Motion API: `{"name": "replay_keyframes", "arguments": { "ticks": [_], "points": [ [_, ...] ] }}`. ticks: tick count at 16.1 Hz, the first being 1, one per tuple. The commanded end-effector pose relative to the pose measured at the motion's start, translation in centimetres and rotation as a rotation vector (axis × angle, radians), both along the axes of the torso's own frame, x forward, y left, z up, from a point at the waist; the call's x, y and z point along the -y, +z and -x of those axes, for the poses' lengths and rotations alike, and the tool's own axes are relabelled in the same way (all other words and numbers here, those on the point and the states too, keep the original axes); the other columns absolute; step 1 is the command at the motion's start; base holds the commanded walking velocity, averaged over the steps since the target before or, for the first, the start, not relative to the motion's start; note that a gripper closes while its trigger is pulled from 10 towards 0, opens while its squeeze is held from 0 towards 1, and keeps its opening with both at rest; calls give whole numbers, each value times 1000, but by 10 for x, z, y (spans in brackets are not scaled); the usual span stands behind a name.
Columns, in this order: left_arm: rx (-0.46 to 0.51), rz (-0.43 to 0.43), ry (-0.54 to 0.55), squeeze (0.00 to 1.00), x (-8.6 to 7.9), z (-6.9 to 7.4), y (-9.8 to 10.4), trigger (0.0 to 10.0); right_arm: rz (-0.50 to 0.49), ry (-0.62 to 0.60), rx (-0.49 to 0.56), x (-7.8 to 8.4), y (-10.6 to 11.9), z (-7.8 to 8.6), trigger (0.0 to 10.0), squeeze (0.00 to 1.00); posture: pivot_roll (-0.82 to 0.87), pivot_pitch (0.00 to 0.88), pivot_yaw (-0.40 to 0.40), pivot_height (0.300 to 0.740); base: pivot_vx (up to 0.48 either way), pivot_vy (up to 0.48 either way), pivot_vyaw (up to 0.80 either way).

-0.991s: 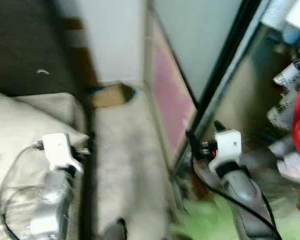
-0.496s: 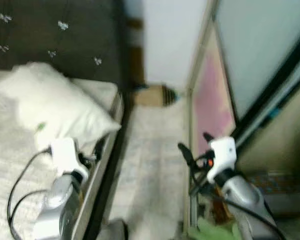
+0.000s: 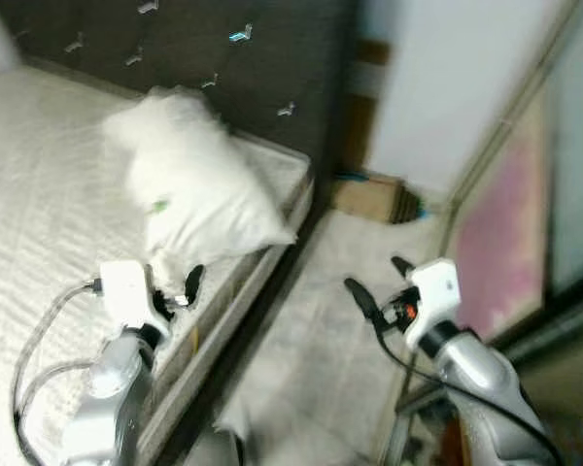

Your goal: Clean up the room

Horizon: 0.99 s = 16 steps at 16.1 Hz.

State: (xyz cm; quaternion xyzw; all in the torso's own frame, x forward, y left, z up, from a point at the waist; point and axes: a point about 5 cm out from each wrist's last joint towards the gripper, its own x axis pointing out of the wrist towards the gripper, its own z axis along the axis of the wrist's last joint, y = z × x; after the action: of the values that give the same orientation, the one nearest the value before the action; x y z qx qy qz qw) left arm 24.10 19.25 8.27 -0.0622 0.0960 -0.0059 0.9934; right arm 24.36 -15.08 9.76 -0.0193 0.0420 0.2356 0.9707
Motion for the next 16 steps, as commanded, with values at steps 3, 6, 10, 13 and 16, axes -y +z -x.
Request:
{"name": "replay_keyframes", "arguments": {
  "ticks": [3,6,10,13,16],
  "points": [
    [6,-3,19,0,0,0,1,10000,-3,-47,22,2,1,-4,10000,0,23,105,-56,740,0,0,800],
    [12,6,17,0,1,-1,1,10000,-9,-52,41,-2,4,-6,10000,0,25,104,-56,740,0,0,800],
    [40,-24,35,0,1,-2,3,10000,-22,-63,66,-5,10,-10,10000,0,27,100,-55,740,0,0,797],
    [30,-17,15,0,3,-1,1,10000,-23,-67,83,-7,12,-12,10000,0,27,95,-55,740,0,0,788],
    [45,-11,-9,0,5,-1,2,10000,-12,-69,110,-9,15,-15,10000,0,31,94,-55,740,0,0,775]
  ]
}}
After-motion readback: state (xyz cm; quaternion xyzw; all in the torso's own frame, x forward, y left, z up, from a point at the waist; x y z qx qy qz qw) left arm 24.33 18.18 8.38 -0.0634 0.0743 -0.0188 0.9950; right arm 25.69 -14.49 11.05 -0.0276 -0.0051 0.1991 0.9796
